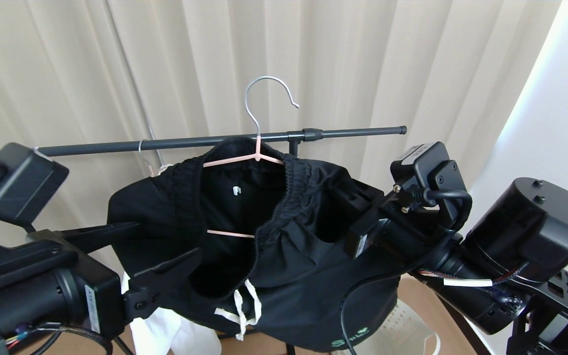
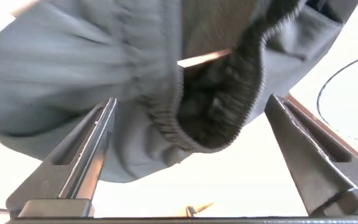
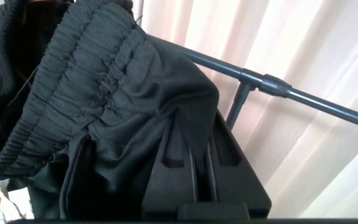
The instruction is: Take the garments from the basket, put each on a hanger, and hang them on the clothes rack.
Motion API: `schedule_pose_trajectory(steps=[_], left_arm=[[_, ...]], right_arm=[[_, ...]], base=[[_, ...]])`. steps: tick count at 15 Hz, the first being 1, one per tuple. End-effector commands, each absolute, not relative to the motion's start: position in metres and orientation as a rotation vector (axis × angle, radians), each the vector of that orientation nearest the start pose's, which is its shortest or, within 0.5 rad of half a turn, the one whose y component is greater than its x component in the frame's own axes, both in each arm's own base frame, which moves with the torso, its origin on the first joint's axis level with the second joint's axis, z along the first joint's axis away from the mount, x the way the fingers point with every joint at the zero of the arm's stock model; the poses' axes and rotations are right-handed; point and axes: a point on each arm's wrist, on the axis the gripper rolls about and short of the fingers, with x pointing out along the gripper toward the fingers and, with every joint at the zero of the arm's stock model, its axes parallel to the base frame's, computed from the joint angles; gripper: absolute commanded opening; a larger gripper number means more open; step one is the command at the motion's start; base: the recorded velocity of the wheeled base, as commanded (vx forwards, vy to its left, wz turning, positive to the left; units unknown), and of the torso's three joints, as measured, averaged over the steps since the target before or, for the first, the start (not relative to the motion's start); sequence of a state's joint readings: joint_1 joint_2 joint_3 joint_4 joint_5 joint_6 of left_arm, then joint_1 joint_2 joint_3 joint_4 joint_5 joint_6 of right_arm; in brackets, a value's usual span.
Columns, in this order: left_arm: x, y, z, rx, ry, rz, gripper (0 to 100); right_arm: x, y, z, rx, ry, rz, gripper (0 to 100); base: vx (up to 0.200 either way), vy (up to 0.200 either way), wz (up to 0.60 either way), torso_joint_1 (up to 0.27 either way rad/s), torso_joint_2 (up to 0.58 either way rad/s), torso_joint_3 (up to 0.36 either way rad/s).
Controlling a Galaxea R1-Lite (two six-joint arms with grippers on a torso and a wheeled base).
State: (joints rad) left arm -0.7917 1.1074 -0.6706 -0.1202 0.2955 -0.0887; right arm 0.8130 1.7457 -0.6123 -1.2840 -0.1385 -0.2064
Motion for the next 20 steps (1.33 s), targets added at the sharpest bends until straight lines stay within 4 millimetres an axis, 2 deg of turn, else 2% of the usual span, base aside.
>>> schedule_pose_trajectory(steps=[1, 4, 8, 12, 18, 20], left_arm=[[0.103, -0.089, 0.241, 0.036, 0.240, -0.476, 100], [0.098, -0.081, 0.253, 0.032, 0.185, -0.513, 100], [0.105, -0.076, 0.267, 0.063, 0.146, -0.556, 100], [0.135, -0.076, 0.273, 0.106, 0.245, -0.622, 100], [0.208, -0.079, 0.267, 0.190, 0.302, -0.770, 100], [0.223, -0.077, 0.269, 0.197, 0.298, -0.832, 100]], right_arm=[[0.205, 0.212, 0.182, -0.133, -0.197, 0.659, 0], [0.207, 0.211, 0.181, -0.135, -0.195, 0.670, 0], [0.209, 0.204, 0.178, -0.119, -0.179, 0.710, 0], [0.210, 0.198, 0.178, -0.099, -0.171, 0.743, 0], [0.208, 0.185, 0.178, -0.105, -0.171, 0.805, 0], [0.208, 0.186, 0.177, -0.105, -0.169, 0.808, 0]], base=[[0.000, 0.000, 0.00, 0.000, 0.00, 0.000], [0.000, 0.000, 0.00, 0.000, 0.00, 0.000], [0.000, 0.000, 0.00, 0.000, 0.00, 0.000], [0.000, 0.000, 0.00, 0.000, 0.00, 0.000], [0.000, 0.000, 0.00, 0.000, 0.00, 0.000], [0.000, 0.000, 0.00, 0.000, 0.00, 0.000]])
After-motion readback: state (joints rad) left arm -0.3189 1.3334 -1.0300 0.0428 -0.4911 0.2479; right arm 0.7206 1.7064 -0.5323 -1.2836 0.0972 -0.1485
